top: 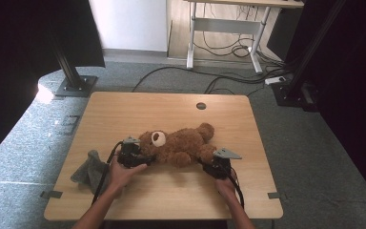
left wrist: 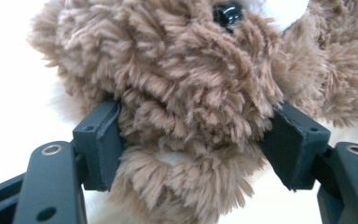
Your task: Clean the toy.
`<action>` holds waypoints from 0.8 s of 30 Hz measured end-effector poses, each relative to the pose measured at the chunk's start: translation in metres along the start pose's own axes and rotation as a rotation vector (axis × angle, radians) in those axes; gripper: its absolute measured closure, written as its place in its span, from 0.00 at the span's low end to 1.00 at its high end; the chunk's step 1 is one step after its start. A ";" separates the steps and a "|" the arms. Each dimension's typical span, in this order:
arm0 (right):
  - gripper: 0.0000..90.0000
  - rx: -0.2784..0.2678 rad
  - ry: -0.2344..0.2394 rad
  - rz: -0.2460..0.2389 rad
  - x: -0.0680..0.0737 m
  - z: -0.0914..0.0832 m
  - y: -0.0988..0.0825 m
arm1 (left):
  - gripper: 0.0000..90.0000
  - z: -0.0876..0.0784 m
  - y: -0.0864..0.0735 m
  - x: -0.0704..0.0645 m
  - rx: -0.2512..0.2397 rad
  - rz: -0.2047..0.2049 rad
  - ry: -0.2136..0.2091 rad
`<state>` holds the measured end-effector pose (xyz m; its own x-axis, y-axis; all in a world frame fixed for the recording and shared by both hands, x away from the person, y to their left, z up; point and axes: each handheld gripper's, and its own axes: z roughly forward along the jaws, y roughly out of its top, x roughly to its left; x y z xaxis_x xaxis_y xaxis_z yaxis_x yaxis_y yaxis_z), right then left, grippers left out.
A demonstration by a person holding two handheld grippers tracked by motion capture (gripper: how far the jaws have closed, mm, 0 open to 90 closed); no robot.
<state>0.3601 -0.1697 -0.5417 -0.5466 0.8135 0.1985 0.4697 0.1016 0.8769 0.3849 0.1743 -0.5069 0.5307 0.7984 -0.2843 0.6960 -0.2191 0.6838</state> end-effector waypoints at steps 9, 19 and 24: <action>0.49 0.018 0.029 -0.027 -0.002 -0.020 -0.006 | 0.28 -0.014 -0.015 0.001 -0.019 -0.001 -0.020; 0.27 -0.031 0.068 0.021 -0.009 -0.057 -0.009 | 0.29 -0.054 -0.027 -0.005 -0.117 -0.014 -0.049; 0.26 -0.046 0.072 0.021 -0.009 -0.068 -0.013 | 0.29 -0.068 -0.034 -0.006 -0.127 -0.011 -0.058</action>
<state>0.3118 -0.2176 -0.5251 -0.5862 0.7717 0.2466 0.4499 0.0569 0.8913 0.3249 0.2147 -0.4830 0.5531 0.7657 -0.3284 0.6370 -0.1345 0.7591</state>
